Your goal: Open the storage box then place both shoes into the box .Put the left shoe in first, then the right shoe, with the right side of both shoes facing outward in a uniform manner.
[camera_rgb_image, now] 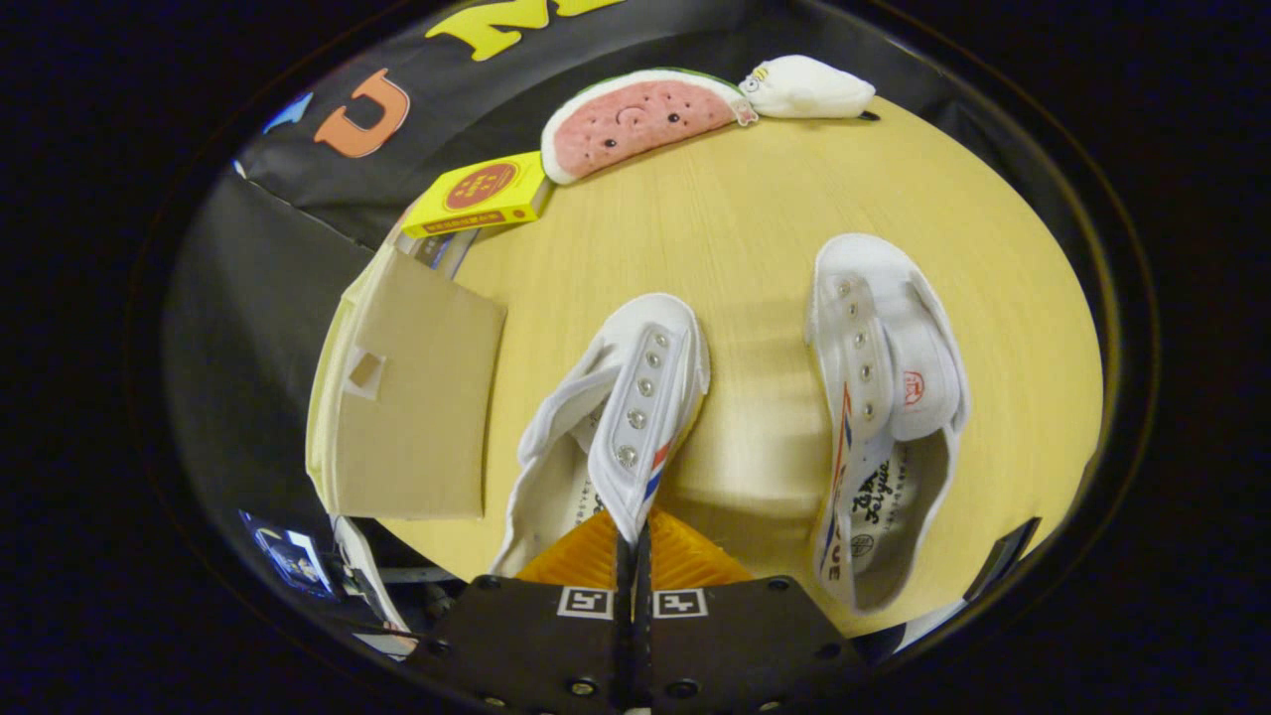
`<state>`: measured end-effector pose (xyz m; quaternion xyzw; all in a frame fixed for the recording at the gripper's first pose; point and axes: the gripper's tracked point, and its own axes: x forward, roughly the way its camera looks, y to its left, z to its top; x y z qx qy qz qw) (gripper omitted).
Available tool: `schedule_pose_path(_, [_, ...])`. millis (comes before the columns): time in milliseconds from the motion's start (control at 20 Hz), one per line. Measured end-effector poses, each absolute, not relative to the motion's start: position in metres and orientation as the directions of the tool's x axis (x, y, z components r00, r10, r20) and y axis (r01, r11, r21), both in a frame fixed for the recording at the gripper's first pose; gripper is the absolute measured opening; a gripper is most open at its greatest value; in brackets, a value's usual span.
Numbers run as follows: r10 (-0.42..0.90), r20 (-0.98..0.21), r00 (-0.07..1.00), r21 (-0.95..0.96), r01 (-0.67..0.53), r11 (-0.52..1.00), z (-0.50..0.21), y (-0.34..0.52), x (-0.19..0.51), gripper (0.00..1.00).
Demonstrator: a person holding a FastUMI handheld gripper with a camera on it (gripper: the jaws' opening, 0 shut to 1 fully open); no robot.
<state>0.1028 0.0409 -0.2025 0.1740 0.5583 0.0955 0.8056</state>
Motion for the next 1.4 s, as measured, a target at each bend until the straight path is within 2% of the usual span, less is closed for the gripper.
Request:
schedule_pose_path(450, [0.393, -0.728, 0.562, 0.456, -0.031, 0.889, -0.097, 0.076, 0.105, 0.00])
schedule_pose_path(800, [0.418, -0.622, 0.662, 0.450, -0.133, 0.883, -0.010, 0.155, 0.117, 0.00])
schedule_pose_path(950, [0.434, -0.619, 0.654, 0.444, -0.165, 0.881, -0.005, 0.205, 0.124, 0.00])
schedule_pose_path(1100, [0.430, -0.655, 0.622, 0.430, -0.162, 0.888, -0.031, 0.261, 0.141, 0.00])
schedule_pose_path(1400, [0.373, -0.718, 0.588, 0.414, -0.069, 0.907, -0.087, 0.325, 0.168, 0.00])
